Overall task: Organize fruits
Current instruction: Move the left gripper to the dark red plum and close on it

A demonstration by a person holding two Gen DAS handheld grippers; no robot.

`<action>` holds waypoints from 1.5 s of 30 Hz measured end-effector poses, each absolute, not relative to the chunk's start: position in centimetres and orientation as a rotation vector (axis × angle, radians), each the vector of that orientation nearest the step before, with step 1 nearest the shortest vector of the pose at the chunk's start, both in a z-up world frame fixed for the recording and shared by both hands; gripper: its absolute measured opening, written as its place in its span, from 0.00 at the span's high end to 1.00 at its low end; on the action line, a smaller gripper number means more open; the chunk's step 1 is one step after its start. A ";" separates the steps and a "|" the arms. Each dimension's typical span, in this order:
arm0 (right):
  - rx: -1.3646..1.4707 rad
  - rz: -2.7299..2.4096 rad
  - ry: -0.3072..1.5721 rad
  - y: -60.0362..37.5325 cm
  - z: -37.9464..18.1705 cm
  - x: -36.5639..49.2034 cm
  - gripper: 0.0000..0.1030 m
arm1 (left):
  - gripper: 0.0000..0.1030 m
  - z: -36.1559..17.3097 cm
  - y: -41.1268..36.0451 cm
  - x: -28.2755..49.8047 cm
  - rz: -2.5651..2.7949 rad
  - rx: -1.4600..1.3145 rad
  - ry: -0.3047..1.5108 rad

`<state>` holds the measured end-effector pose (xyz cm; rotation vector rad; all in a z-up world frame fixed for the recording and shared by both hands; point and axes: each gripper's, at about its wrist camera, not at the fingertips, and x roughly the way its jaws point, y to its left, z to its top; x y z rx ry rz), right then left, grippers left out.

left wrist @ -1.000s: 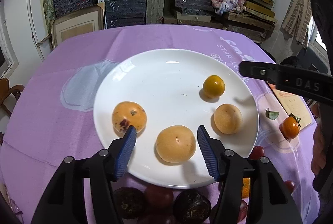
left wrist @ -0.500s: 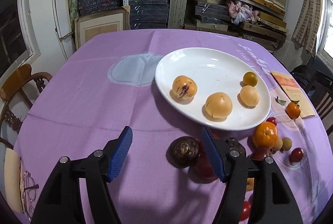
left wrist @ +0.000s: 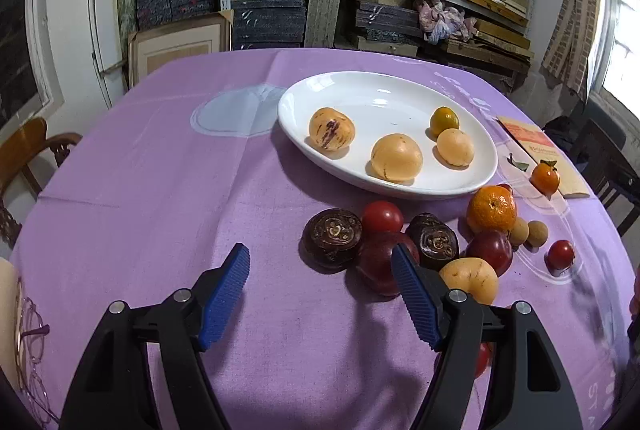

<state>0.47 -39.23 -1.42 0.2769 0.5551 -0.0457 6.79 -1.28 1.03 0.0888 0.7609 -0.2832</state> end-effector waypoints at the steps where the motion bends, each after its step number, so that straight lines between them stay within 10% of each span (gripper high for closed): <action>1: 0.290 -0.043 0.556 -39.5 -1.5 0.5 0.17 | 0.28 0.9 -1.8 6.6 -0.281 0.106 0.753; 45: 0.276 -0.042 0.602 -39.1 -2.4 1.6 0.14 | 0.59 -2.2 -4.9 9.3 -0.416 0.056 0.886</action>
